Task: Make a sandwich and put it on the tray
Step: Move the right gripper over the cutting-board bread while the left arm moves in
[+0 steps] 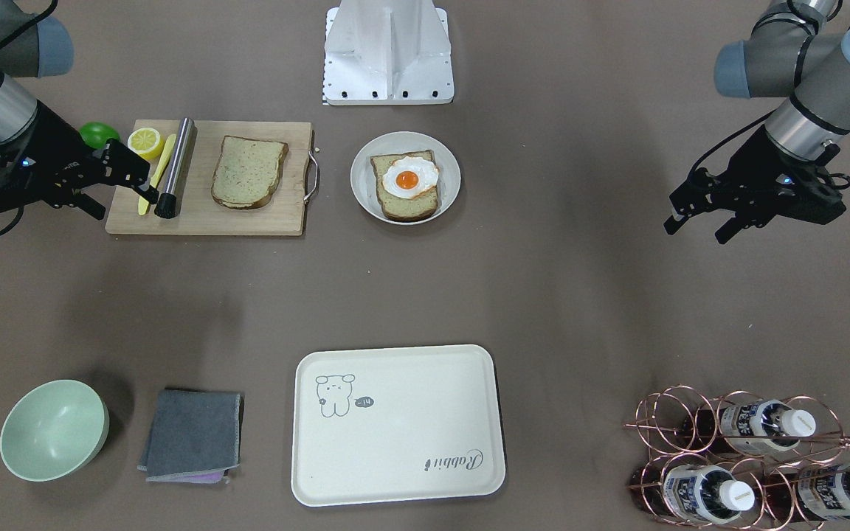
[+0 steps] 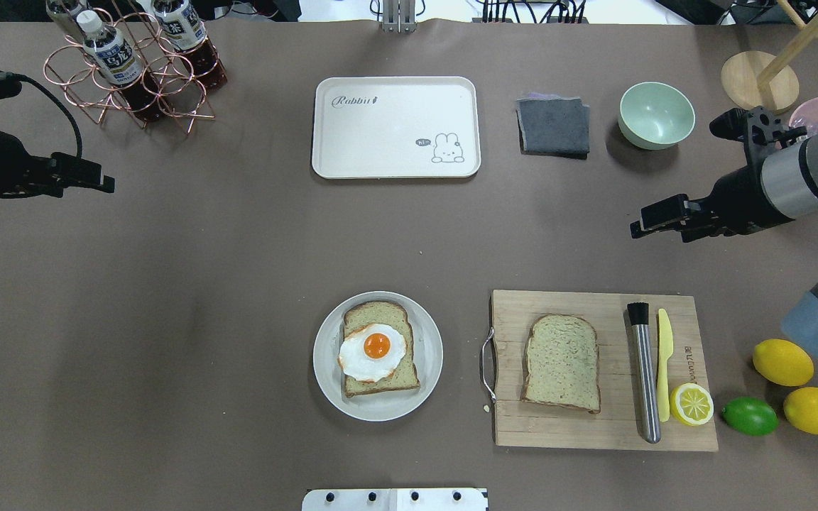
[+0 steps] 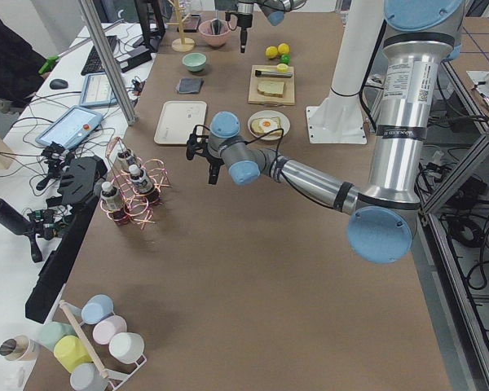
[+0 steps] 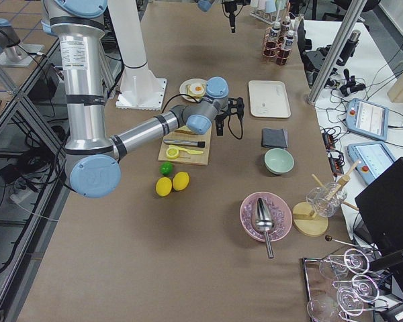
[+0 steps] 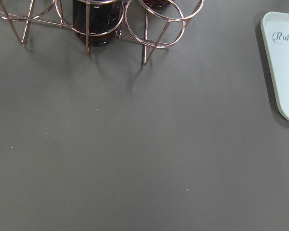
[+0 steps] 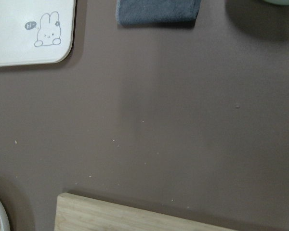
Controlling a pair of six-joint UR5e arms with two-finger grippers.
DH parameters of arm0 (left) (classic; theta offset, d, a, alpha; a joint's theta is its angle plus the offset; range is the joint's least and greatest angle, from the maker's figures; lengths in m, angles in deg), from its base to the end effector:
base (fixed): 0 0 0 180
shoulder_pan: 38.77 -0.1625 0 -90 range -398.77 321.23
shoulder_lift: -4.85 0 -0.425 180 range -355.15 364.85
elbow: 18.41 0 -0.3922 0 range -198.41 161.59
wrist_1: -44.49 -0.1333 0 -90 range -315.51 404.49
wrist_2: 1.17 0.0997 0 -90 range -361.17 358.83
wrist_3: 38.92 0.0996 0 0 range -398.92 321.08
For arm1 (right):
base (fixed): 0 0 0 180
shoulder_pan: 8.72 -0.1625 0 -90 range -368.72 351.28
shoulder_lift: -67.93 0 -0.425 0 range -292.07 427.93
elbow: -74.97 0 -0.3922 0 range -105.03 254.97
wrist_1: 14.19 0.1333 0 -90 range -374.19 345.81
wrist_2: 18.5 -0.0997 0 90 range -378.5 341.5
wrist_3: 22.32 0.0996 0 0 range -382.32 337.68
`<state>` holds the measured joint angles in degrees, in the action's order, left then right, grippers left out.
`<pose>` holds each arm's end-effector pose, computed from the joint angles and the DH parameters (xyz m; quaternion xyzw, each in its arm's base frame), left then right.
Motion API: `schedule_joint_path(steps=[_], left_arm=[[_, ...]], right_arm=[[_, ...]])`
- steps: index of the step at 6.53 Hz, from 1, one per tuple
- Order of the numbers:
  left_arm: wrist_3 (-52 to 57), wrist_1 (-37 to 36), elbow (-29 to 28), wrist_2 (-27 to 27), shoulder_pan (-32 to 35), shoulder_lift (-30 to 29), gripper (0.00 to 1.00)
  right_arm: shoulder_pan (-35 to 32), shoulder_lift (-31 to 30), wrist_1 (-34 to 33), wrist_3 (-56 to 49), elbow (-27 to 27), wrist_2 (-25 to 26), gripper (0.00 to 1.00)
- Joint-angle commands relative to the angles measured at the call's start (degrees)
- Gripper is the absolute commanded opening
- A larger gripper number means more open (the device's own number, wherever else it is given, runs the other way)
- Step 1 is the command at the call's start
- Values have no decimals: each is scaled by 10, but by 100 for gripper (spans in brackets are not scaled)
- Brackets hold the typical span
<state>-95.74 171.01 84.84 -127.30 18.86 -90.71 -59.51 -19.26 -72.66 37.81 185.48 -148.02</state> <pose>0.2236 -0.4921 0.4228 0.1215 0.5055 -0.0376 0.8534 -0.2627 -0.4326 0.3944 0.0518 -0.5247 -0.0015 0.8497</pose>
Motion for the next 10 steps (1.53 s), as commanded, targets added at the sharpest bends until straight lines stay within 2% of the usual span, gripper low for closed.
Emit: schedule_joint_path(steps=[1, 2, 4, 5, 7, 10], left_arm=[[-7, 0, 1, 1, -9, -4, 98], [-7, 0, -3, 1, -10, -5, 98], [-7, 1, -6, 1, -11, -10, 98], [-7, 1, -8, 1, -11, -9, 97], [-6, 0, -9, 1, -11, -12, 97], [-7, 0, -15, 1, -11, -17, 97]], right_arm=[[74, -3, 1, 58, 28, 59, 100], [100, -2, 1, 81, 31, 85, 100], [132, -6, 1, 83, 30, 102, 97], [153, -19, 1, 82, 28, 109, 85], [195, -26, 0, 82, 26, 150, 86], [218, -33, 2, 83, 26, 151, 87]])
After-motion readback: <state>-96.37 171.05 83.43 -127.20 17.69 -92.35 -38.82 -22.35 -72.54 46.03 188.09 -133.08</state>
